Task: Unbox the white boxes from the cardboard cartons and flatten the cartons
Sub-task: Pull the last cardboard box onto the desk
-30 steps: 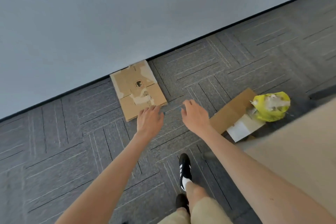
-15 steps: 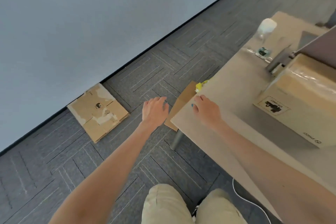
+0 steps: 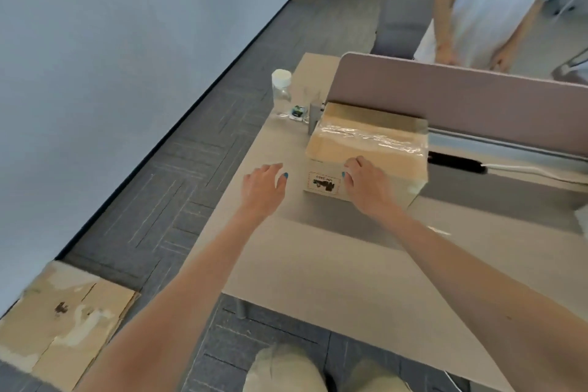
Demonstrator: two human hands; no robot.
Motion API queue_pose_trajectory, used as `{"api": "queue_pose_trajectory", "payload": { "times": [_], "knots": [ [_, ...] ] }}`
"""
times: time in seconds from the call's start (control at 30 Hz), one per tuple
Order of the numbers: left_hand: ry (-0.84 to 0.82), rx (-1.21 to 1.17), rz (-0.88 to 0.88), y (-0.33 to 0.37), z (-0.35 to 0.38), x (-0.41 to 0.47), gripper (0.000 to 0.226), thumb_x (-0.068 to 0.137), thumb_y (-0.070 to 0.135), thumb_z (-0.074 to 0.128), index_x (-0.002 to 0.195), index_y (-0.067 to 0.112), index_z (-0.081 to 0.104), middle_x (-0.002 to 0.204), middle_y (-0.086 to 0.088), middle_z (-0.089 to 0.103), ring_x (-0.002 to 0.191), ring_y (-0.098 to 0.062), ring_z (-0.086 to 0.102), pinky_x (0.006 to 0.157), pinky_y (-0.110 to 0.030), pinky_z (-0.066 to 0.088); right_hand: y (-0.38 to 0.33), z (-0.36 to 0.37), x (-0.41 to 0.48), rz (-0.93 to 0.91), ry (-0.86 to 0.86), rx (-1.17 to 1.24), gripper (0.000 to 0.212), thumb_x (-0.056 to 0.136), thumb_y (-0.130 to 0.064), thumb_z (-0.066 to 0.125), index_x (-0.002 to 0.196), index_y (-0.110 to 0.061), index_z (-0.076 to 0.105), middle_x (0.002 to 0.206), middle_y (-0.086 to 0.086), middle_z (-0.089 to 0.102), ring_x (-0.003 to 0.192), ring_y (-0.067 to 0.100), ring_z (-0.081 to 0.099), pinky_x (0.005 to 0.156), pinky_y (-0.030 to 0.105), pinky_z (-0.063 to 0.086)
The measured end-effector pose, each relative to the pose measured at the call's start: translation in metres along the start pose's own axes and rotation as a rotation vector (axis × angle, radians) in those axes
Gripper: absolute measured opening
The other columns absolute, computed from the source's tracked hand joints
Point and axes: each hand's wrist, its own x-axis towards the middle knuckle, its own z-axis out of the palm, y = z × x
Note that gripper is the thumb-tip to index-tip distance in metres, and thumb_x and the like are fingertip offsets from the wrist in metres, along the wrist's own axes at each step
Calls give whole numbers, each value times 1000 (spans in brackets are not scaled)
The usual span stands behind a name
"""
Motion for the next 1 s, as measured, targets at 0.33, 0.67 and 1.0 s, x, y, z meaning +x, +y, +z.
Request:
{"api": "queue_pose_trajectory", "payload": {
  "times": [0.33, 0.67, 1.0],
  "knots": [
    [-97, -19, 170, 82, 58, 91, 48, 104, 34, 40, 149, 18, 40, 153, -9, 39, 136, -29, 39, 107, -44, 33, 113, -4, 11, 391, -8, -41, 36, 100, -23, 41, 132, -8, 47, 135, 9, 46, 118, 29, 47, 91, 40, 39],
    [-147, -116, -58, 86, 104, 167, 82, 92, 59, 52, 154, 19, 17, 152, -15, 29, 135, -37, 36, 103, -52, 37, 164, 46, 53, 950, 52, 470, 80, 87, -48, 61, 146, -11, 22, 147, 8, 36, 130, 31, 42, 103, 46, 38],
    [-66, -212, -93, 103, 118, 141, 86, 86, 56, 63, 153, 24, 21, 146, -2, 36, 130, -26, 42, 98, -45, 41, 174, 49, 27, 1035, 192, 516, 65, 83, -46, 64, 137, -20, 37, 126, -1, 57, 109, 26, 58, 86, 33, 41]
  ]
}}
